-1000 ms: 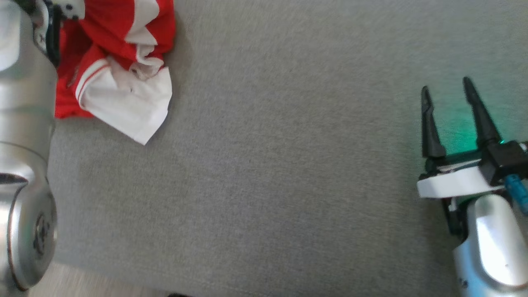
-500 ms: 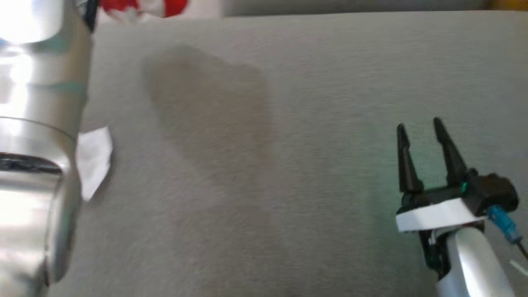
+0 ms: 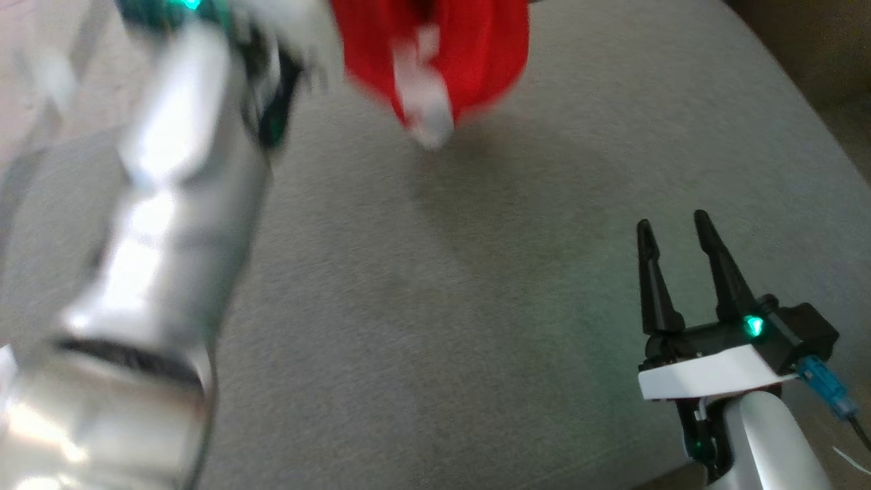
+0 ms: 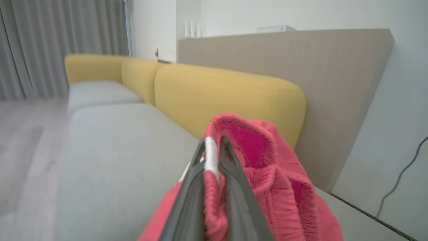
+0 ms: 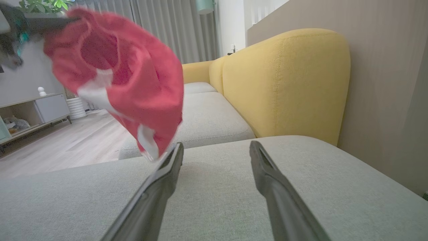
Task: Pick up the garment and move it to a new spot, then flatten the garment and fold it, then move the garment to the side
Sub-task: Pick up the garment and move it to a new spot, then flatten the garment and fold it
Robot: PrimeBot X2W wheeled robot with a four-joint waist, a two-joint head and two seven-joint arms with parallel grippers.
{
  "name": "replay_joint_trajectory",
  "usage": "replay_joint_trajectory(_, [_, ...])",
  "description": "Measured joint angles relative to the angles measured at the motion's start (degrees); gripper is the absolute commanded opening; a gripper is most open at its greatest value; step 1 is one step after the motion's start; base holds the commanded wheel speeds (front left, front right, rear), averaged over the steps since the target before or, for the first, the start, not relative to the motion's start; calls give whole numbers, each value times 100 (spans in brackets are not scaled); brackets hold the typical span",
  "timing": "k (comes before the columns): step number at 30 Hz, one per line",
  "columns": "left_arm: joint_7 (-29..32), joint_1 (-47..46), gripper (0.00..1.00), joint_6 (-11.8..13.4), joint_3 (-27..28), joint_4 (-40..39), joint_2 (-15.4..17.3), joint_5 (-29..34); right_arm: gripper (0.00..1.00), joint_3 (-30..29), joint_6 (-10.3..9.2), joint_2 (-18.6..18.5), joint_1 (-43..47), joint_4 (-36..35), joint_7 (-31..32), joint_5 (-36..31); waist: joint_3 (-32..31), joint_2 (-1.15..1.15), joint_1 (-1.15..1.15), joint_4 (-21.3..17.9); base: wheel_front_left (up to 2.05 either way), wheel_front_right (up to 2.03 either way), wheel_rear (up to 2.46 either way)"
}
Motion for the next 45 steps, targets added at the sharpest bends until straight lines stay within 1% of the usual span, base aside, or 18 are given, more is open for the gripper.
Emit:
replay_joint_trajectory(2, [-97,736,0,1,4,52,1,-290,100,53,0,1,-1,-13,0,0,28,0,0,-145,0,0,0])
replay_joint_trajectory(5, [-431,1817,0,1,-58,151,2,-458,100,103,0,1,0,-9,0,-1,112,0,0,-215,0,0,0])
replay_joint_trajectory(6, [-431,1817,0,1,-58,151,2,-458,100,103,0,1,0,-9,0,-1,112,0,0,-215,0,0,0])
replay_joint_trajectory(7, [-623,2143,0,1,-60,182,3,-489,100,124,0,1,1,2,0,-2,136,0,2,-201,0,0,0])
replay_joint_trajectory(8, [-825,2430,24,3,-102,227,4,-493,100,148,0,2,1,14,0,-3,148,0,2,-168,0,0,0])
replay_joint_trajectory(9, [-1040,2681,100,41,-198,255,13,-431,100,163,0,3,1,26,0,-14,151,0,1,-122,0,0,0])
replay_joint_trajectory(12, [-1357,3198,100,346,-267,170,16,-258,100,163,0,4,17,98,0,-75,143,0,1,63,0,0,0])
replay_joint_trajectory(14, [-1406,3469,100,602,-254,-200,16,-126,100,166,0,4,33,163,0,-132,112,0,1,217,0,0,0])
replay_joint_trajectory(18, [-1415,4280,100,1081,74,-1772,21,401,100,171,0,9,202,312,0,-171,-27,0,1,553,0,0,0])
replay_joint_trajectory(20, [-1423,4905,100,1243,285,-2483,24,687,100,175,0,13,316,404,0,-171,-162,0,1,708,0,0,0])
replay_joint_trajectory(25, [-1423,6439,100,1429,628,-3943,73,1366,100,154,0,16,616,576,1,-170,-549,0,-1,1111,0,0,0])
replay_joint_trajectory(29, [-1430,6979,100,1489,809,-4812,89,1673,100,93,0,21,743,641,1,-231,-818,0,-1,1469,0,0,0])
replay_joint_trajectory(34, [-1430,7616,100,1625,1042,-5234,103,1750,100,63,0,25,973,652,2,-298,-1151,0,-1,1826,0,0,0])
replay_joint_trajectory(38, [-1430,7978,100,1667,1118,-5414,111,1934,100,-23,0,31,1210,648,2,-331,-1319,0,-1,2044,0,0,0])
replay_joint_trajectory(40, [-1430,8048,100,1662,1102,-5449,111,2149,100,-60,0,33,1263,648,19,-375,-1365,0,-1,2110,0,0,0])
replay_joint_trajectory(45, [-1430,8092,100,1666,1093,-5468,111,2263,100,-183,0,40,1284,644,19,-364,-1373,0,0,2172,0,0,0])
